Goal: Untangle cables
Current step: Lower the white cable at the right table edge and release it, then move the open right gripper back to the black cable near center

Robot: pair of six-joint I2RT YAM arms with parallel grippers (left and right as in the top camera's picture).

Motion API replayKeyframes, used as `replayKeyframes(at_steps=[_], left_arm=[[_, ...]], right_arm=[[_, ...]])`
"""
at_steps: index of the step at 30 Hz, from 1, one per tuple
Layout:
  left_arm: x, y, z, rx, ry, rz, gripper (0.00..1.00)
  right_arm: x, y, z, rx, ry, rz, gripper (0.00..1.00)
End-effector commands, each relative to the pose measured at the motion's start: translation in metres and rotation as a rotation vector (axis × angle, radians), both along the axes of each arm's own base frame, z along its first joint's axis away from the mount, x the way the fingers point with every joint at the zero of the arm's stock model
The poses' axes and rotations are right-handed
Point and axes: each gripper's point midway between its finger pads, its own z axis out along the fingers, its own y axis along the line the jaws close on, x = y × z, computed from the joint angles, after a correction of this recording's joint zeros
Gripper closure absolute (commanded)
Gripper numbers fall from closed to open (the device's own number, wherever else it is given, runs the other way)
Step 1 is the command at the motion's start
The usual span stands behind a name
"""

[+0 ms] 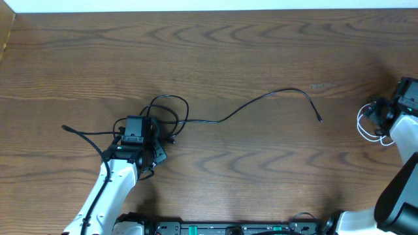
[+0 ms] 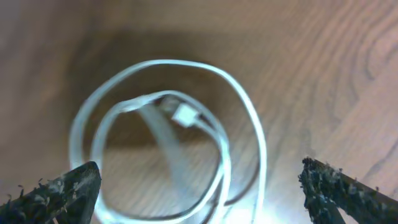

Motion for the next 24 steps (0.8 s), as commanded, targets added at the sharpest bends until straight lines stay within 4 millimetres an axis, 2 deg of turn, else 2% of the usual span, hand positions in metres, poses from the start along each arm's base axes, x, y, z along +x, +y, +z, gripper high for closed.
replayKeyframes(at_steps=[1,2,3,4,6,7,10,13,16,21,24], left_arm=[[-0.002,0.004,-0.001,0.016,0.006,0.010,0.75],[-0.002,0.004,-0.001,0.016,0.006,0.010,0.75],[-0.002,0.004,-0.001,0.016,0.006,0.010,0.75],[-0.002,0.004,-0.001,0.016,0.006,0.010,0.75],[-0.002,0.004,-0.001,0.016,0.006,0.010,0.75],[-0.002,0.004,-0.001,0.016,0.006,0.010,0.69],[-0.002,0.004,-0.001,0.016,0.006,0.010,0.55],[-0.002,0.004,-0.001,0.016,0.006,0.010,0.49],[-0.001,0.004,-0.001,0.016,0.005,0.010,0.42],[0.000,0.004,-0.001,0.016,0.000,0.010,0.41],[0.000,0.004,-0.001,0.016,-0.002,0.010,0.40]], right_arm=[[0.030,0.026,0.060,-0.070,-0.143,0.095,0.01],[0.034,0.040,0.069,-0.063,-0.166,0.135,0.01],[0.039,0.062,0.078,-0.030,-0.198,0.201,0.01],[0.042,0.080,0.082,0.006,-0.217,0.253,0.01],[0.045,0.127,0.086,0.126,-0.241,0.394,0.01],[0.044,0.144,0.085,0.174,-0.240,0.441,0.01],[0.031,0.213,0.075,0.396,-0.197,0.620,0.01],[0.015,0.263,0.063,0.585,-0.150,0.683,0.01],[0.006,0.292,0.052,0.638,-0.103,0.728,0.01],[-0.006,0.333,0.035,0.647,-0.018,0.836,0.01],[-0.011,0.347,0.025,0.650,0.020,0.871,0.01]])
